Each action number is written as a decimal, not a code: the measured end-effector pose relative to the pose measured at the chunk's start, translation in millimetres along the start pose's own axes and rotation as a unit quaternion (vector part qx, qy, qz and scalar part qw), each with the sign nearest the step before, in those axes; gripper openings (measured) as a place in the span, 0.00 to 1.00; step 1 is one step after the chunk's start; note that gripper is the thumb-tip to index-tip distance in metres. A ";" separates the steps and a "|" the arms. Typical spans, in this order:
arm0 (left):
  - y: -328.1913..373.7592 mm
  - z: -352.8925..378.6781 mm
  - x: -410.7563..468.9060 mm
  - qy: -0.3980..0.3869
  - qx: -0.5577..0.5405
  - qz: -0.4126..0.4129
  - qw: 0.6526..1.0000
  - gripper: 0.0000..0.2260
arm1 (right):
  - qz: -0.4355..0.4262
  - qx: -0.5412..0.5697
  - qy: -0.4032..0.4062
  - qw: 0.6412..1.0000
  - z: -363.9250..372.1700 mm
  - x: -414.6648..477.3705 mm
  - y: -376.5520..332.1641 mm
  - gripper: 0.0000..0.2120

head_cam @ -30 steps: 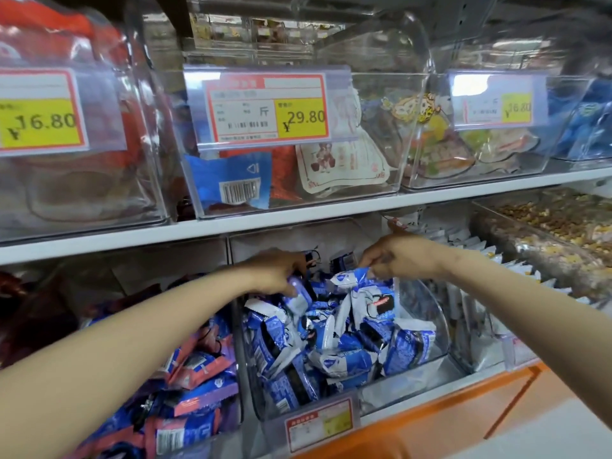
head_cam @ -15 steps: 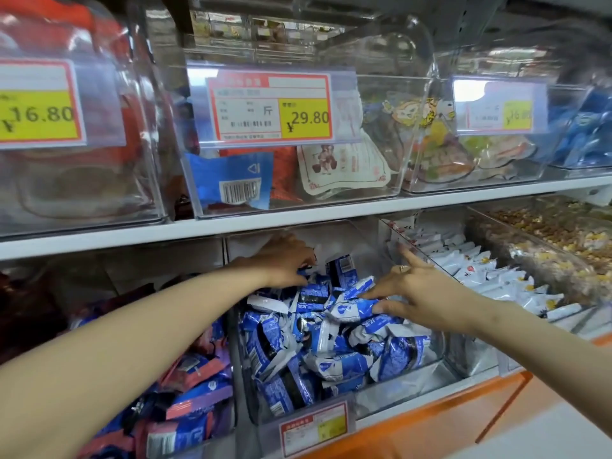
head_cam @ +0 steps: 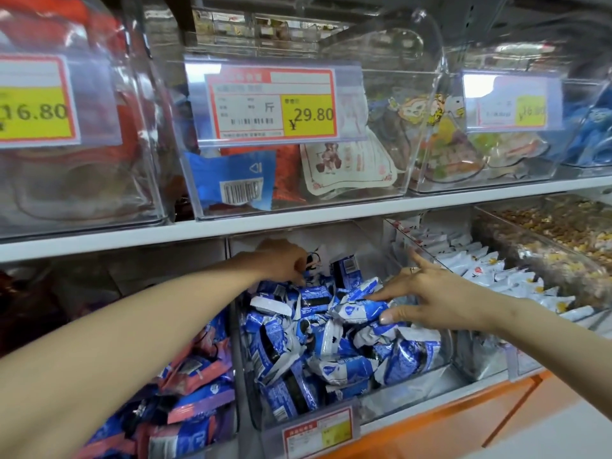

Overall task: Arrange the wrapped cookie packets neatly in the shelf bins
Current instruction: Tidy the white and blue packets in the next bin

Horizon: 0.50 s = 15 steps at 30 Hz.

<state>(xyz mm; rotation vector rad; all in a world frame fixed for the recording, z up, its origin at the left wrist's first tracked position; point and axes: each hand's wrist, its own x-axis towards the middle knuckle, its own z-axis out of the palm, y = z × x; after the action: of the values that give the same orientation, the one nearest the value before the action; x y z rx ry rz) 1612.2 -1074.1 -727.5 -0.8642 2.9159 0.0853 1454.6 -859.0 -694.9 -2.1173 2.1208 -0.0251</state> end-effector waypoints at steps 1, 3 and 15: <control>4.4 5.7 0.1 -0.039 0.002 -0.008 0.999 0.17 | 0.003 0.001 -0.005 1.000 -1.3 0.1 -1.8 0.29; 14.5 17.7 1.5 -0.066 0.023 -0.008 0.998 0.21 | -0.010 -0.012 -0.019 1.000 -1.5 0.0 -2.7 0.34; -17.7 -17.8 -23.2 0.172 -0.115 -0.032 0.978 0.07 | 0.016 -0.056 -0.126 0.990 1.7 -6.4 -18.3 0.45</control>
<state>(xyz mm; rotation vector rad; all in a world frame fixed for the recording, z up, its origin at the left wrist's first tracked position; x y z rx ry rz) 1639.8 -1077.8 -707.7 -1.1088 3.2401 0.3043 1473.0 -852.6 -694.0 -2.0201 2.0486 0.3549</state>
